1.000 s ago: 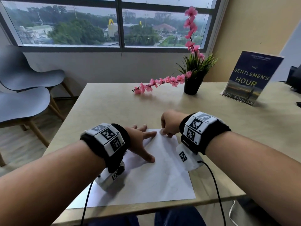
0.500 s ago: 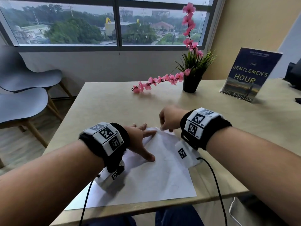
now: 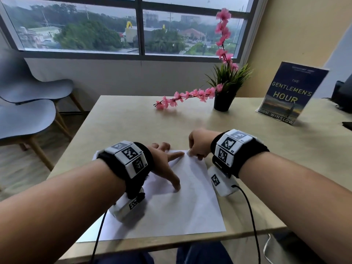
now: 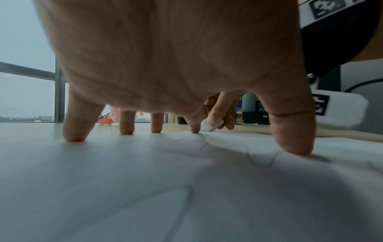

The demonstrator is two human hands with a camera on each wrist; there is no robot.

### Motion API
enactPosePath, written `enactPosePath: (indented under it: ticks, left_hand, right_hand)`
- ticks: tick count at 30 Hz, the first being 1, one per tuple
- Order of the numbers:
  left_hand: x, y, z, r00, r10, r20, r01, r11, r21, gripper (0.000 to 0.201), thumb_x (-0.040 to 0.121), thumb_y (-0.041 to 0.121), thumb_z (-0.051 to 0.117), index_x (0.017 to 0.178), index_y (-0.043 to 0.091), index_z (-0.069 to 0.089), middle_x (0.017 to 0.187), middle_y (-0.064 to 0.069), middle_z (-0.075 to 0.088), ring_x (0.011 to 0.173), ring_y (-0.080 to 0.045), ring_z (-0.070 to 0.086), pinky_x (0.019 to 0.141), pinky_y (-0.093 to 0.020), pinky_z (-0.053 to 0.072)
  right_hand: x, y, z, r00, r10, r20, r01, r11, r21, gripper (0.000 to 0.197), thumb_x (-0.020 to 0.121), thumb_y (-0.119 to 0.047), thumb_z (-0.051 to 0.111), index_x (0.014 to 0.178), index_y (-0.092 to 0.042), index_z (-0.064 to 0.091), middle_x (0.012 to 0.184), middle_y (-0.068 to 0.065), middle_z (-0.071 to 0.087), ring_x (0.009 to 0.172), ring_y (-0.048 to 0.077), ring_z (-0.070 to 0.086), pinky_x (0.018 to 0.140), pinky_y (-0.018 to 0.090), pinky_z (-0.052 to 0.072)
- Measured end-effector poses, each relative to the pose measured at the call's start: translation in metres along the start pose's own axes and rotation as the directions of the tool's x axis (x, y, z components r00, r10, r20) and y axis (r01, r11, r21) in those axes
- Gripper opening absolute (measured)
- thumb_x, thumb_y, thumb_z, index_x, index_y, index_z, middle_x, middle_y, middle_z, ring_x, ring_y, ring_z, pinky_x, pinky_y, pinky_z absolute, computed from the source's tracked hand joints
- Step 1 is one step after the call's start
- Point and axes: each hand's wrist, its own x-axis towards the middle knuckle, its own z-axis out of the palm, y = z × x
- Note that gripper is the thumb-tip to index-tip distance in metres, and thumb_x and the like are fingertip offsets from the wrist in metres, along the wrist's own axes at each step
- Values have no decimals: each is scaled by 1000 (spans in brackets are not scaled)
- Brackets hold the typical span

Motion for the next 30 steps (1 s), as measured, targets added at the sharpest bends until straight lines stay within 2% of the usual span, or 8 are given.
enactPosePath:
  ticks: [2,5,10,17,19,21,26,30]
  left_hand:
    - [0,-1,0,1000,7,-3,-7,1000,-4,105,60,75,63,140,61,-5,158,7,-3,147,-27,1,115,-47,17]
    - [1,-2,0,1000,6,-4,-6,1000,-9,106,58,76,63,139,62,-4,158,8,-3,146,-25,1,114,-46,18]
    - [3,-2,1,1000,8,-2,-8,1000,-23,107,56,76,64,138,64,-4,157,10,0,145,-25,4,114,-45,21]
    - [2,-2,0,1000,0,3,0,1000,17,105,60,78,60,138,63,-7,159,8,-7,147,-26,-1,115,-48,17]
    - [3,-1,0,1000,-7,7,7,1000,11,106,59,78,61,139,62,-6,159,9,-6,147,-26,-1,116,-48,17]
    - [3,-1,1,1000,-14,15,14,1000,-2,106,57,78,61,139,63,-5,159,10,-6,147,-26,-3,117,-48,16]
    - [2,-1,1,1000,2,-12,-2,1000,-2,104,58,76,63,136,65,-5,158,7,-2,146,-26,4,114,-48,22]
    - [2,-1,1,1000,-8,-11,8,1000,-29,105,55,76,64,136,67,-2,156,10,2,145,-24,5,114,-46,23]
  right_hand:
    - [-1,-5,5,999,-49,1,49,998,-39,23,89,-16,64,105,-2,70,93,10,76,84,22,71,79,32,56]
    - [0,-4,3,999,-39,33,38,999,36,24,88,-21,67,104,-4,71,84,7,75,70,16,63,79,30,55]
    - [7,-1,-1,999,8,51,-12,997,75,30,88,-24,69,107,1,70,97,12,76,76,17,63,88,34,54]
    - [-1,-6,3,996,-59,60,59,998,4,25,89,-20,67,106,-3,69,93,9,76,84,20,71,84,32,55]
    - [0,1,-3,998,-29,56,30,999,-16,28,91,-20,65,110,-1,68,101,11,75,87,23,69,73,30,55]
    - [1,8,-7,1000,2,24,-1,999,-37,28,92,-19,63,111,0,69,103,12,74,80,19,62,57,22,46]
    - [-4,-2,7,992,-95,77,89,993,71,14,88,-15,66,98,-7,66,61,0,64,63,17,62,69,25,53]
    - [3,4,1,999,-36,30,33,996,80,20,89,-15,65,104,-2,67,69,4,68,70,20,64,69,28,55]
